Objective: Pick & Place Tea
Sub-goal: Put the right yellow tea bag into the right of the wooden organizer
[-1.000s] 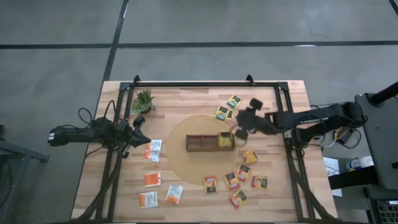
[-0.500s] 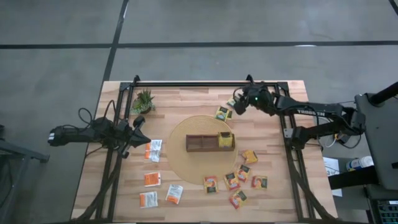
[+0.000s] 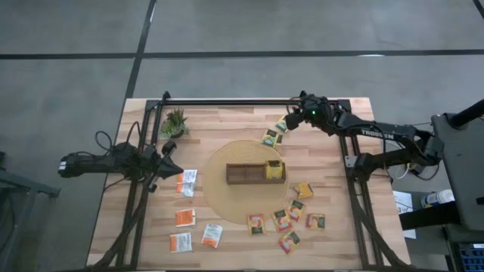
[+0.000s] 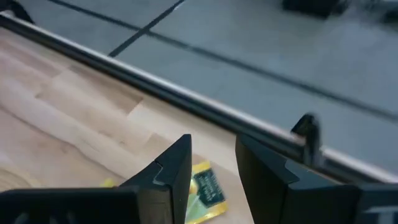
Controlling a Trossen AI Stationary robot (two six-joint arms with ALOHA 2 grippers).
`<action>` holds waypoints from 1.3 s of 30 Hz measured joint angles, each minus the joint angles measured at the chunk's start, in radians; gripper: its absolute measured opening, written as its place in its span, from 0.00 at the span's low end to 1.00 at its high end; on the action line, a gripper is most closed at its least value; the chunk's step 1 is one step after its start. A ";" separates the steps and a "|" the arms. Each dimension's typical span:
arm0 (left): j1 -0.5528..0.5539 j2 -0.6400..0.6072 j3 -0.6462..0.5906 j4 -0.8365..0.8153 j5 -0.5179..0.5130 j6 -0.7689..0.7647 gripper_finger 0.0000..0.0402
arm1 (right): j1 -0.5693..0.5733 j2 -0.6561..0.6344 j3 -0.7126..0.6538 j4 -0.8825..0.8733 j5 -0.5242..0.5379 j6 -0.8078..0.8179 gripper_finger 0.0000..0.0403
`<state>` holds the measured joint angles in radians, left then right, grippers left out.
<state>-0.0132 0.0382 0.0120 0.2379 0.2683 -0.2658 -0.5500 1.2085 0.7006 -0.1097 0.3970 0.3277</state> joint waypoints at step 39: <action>0.000 0.000 0.000 0.000 0.000 0.000 0.00 | -0.126 0.640 0.276 -0.239 -0.398 -0.119 0.32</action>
<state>-0.0133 0.0380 0.0120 0.2376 0.2682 -0.2661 -0.6757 1.8488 0.9767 -0.3486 -0.0005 0.2083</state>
